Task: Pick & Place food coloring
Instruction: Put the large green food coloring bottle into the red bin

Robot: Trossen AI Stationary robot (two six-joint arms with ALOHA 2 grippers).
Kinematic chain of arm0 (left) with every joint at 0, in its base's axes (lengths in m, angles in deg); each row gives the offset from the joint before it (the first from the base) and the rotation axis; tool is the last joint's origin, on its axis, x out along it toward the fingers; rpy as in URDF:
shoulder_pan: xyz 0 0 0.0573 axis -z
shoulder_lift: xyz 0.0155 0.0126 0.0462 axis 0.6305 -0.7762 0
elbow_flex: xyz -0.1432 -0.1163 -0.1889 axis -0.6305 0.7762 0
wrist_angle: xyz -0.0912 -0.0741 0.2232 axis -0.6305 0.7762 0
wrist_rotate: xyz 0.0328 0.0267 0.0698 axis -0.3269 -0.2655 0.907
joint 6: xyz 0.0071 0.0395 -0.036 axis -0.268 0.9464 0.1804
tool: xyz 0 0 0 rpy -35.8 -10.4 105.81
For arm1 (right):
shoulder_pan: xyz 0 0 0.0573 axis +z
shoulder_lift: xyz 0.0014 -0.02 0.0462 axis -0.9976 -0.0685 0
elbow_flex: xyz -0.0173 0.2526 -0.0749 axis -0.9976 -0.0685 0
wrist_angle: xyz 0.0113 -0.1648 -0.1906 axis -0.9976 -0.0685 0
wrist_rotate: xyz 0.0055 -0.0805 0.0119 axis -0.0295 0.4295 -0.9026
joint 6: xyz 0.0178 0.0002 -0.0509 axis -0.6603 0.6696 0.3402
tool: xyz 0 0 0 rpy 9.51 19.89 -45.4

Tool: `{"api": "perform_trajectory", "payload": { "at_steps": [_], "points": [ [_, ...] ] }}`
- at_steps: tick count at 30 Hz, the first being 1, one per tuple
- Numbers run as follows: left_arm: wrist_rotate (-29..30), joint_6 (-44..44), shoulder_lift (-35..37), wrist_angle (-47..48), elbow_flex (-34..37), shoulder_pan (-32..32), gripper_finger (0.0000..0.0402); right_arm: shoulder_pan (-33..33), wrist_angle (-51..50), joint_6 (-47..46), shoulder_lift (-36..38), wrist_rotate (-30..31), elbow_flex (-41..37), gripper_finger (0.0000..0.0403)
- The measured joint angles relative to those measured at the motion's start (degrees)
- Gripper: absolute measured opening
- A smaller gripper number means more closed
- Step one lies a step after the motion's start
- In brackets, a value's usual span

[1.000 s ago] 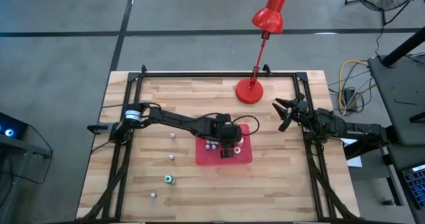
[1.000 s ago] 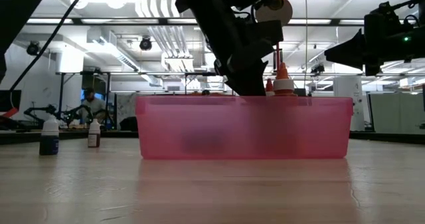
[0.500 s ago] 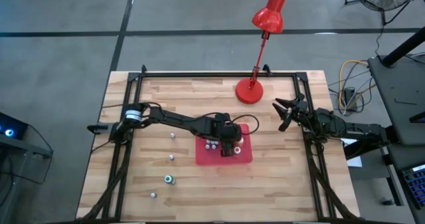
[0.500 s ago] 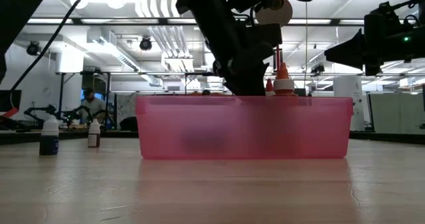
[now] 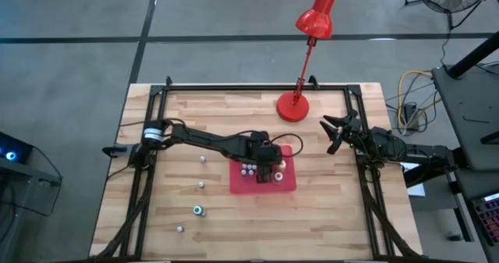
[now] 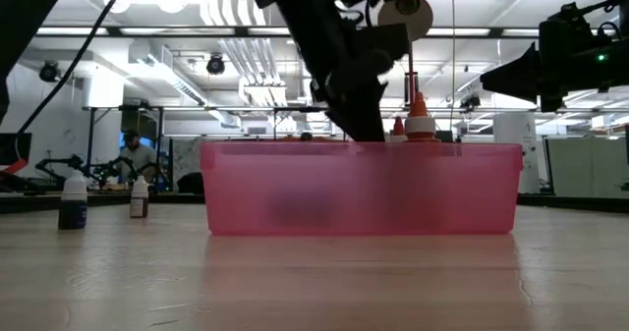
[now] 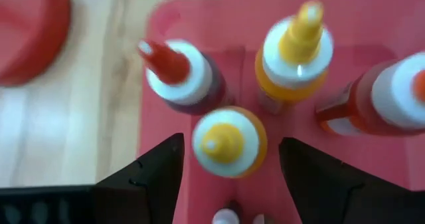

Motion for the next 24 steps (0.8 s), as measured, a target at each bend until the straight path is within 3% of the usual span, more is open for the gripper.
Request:
{"api": "perform_trajectory", "payload": {
  "at_steps": [13,24],
  "points": [
    [3.4,1.3,9.6,2.2,0.0,-0.2,0.0219,0.0,0.0,0.0,0.0,0.0,0.0,0.0128],
    [6.5,-6.8,21.5,19.8,0.6,1.7,0.0233,0.0,0.0,0.0,0.0,0.0,0.0,0.0128]
  ]
}}
